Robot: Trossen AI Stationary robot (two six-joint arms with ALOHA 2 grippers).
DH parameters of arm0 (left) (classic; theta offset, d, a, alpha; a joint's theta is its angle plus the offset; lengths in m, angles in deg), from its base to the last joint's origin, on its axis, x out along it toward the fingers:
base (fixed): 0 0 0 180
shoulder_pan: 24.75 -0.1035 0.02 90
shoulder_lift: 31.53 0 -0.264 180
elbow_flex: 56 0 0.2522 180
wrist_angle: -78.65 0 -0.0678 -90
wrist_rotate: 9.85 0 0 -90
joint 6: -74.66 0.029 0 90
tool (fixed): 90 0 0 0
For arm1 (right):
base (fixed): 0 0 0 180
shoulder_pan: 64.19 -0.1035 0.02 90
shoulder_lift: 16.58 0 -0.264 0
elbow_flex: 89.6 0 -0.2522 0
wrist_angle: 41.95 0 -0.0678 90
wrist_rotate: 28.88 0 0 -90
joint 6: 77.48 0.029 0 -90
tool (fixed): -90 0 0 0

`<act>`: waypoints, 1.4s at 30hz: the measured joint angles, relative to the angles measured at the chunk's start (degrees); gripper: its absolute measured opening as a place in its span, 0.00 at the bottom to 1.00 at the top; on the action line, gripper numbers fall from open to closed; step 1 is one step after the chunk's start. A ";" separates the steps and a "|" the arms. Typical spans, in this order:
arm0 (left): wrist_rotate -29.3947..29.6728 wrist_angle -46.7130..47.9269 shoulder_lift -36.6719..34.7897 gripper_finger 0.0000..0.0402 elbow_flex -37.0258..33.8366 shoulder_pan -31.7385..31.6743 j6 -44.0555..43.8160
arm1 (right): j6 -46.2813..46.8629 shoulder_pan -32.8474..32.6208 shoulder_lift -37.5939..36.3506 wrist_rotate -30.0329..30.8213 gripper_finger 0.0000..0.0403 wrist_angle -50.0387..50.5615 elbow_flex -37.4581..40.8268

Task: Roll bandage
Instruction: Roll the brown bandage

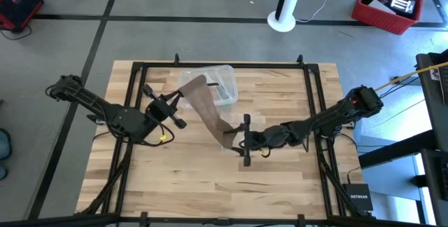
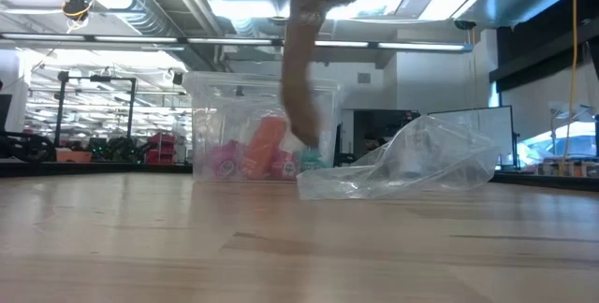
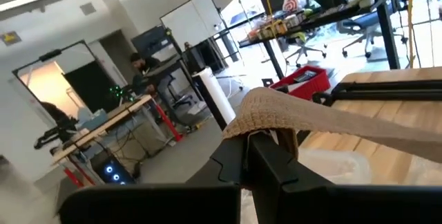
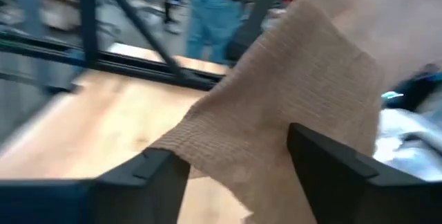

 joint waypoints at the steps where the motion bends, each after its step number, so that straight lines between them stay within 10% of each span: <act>1: -0.12 0.38 0.00 0.00 0.00 0.17 0.25 | -2.41 -0.06 -0.03 2.10 0.63 -0.20 0.00; 10: -6.61 5.52 -0.04 0.00 0.00 1.32 0.78 | -20.85 -1.96 -0.02 15.02 0.74 2.02 -3.54; 16: -6.62 8.08 -0.04 0.00 0.00 1.27 -0.41 | -3.99 -2.38 -0.23 -6.93 0.75 17.72 -7.10; 24: -7.25 9.20 -0.04 0.00 0.00 0.64 -0.84 | 3.79 -2.27 -3.28 -0.40 0.75 39.12 -9.85; 27: -15.80 7.93 -0.04 0.00 -0.02 1.21 -0.82 | 3.34 -1.16 -5.85 -0.98 0.75 46.03 -12.70; 32: -34.08 -0.79 -0.04 0.00 -0.04 2.31 1.56 | 1.54 4.82 -9.57 -4.73 0.75 44.78 -13.27; 42: -35.31 -5.18 -0.02 0.00 0.00 3.21 4.56 | 1.79 13.18 -4.55 -17.75 0.75 34.40 -11.82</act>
